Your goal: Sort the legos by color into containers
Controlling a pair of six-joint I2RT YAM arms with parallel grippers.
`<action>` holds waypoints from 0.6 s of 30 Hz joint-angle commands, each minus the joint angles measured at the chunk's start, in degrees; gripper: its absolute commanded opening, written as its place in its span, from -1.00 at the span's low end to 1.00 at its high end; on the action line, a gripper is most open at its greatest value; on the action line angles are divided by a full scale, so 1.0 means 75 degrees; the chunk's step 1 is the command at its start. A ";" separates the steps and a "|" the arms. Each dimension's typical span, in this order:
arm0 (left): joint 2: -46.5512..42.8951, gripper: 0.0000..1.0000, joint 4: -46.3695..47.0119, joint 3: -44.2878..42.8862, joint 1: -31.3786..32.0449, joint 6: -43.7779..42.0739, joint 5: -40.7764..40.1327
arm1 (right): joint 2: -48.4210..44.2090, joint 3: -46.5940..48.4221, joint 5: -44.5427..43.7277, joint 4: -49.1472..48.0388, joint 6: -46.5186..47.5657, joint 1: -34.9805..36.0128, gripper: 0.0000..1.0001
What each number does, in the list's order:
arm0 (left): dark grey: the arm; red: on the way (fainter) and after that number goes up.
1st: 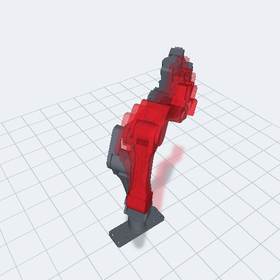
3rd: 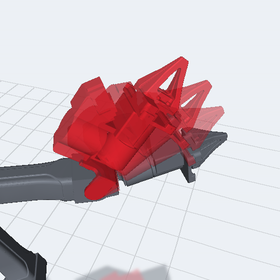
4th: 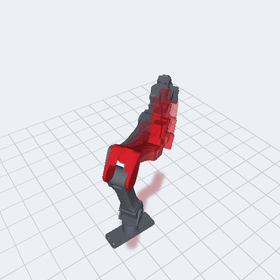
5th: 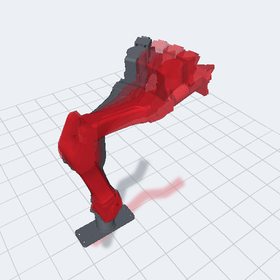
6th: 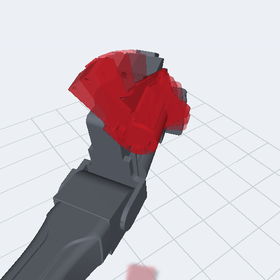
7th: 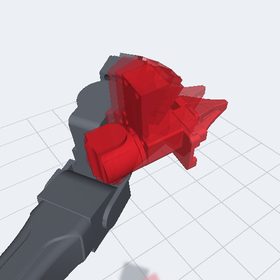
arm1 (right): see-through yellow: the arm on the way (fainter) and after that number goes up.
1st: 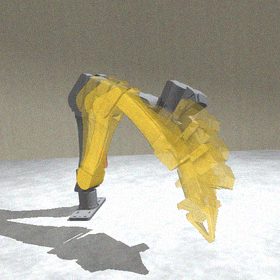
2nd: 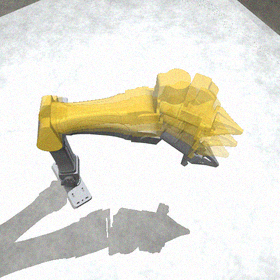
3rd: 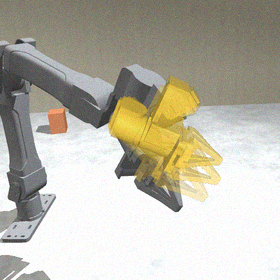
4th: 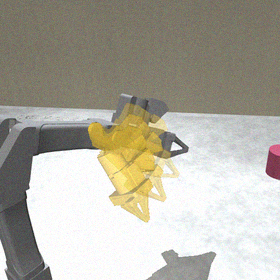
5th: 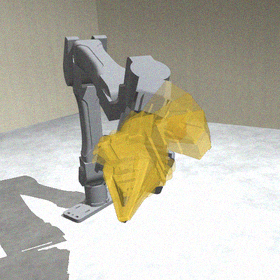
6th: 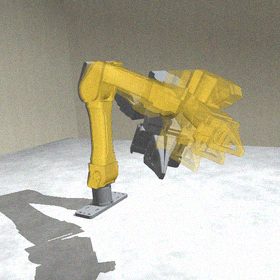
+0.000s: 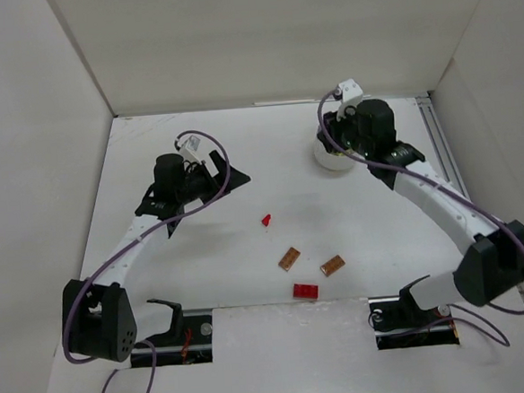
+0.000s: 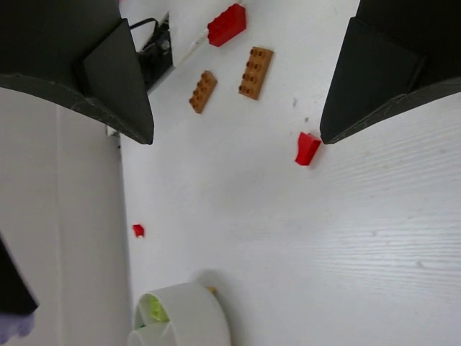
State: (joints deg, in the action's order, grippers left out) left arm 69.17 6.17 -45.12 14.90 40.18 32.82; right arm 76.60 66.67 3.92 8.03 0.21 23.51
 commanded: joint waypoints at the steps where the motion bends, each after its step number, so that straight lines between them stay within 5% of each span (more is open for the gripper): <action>1: -0.0082 1.00 -0.0319 -0.0300 0.0006 -0.0681 -0.0775 | 0.0952 0.1140 -0.0605 0.0312 0.0124 -0.0356 -0.78; 11: -0.0011 1.00 -0.0694 -0.0476 -0.0064 -0.0834 -0.1809 | 0.3916 0.3624 -0.1367 0.0744 0.0265 -0.0895 -0.75; 18: 0.0304 1.00 -0.0694 -0.0558 -0.0064 -0.0905 -0.1880 | 0.4762 0.4223 -0.1636 0.0979 0.0510 -0.1037 -0.70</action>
State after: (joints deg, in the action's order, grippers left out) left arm 70.65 0.43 -46.96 14.87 34.76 19.62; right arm 112.62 94.89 -6.22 14.44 2.63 16.45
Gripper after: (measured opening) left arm 0.997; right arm 0.426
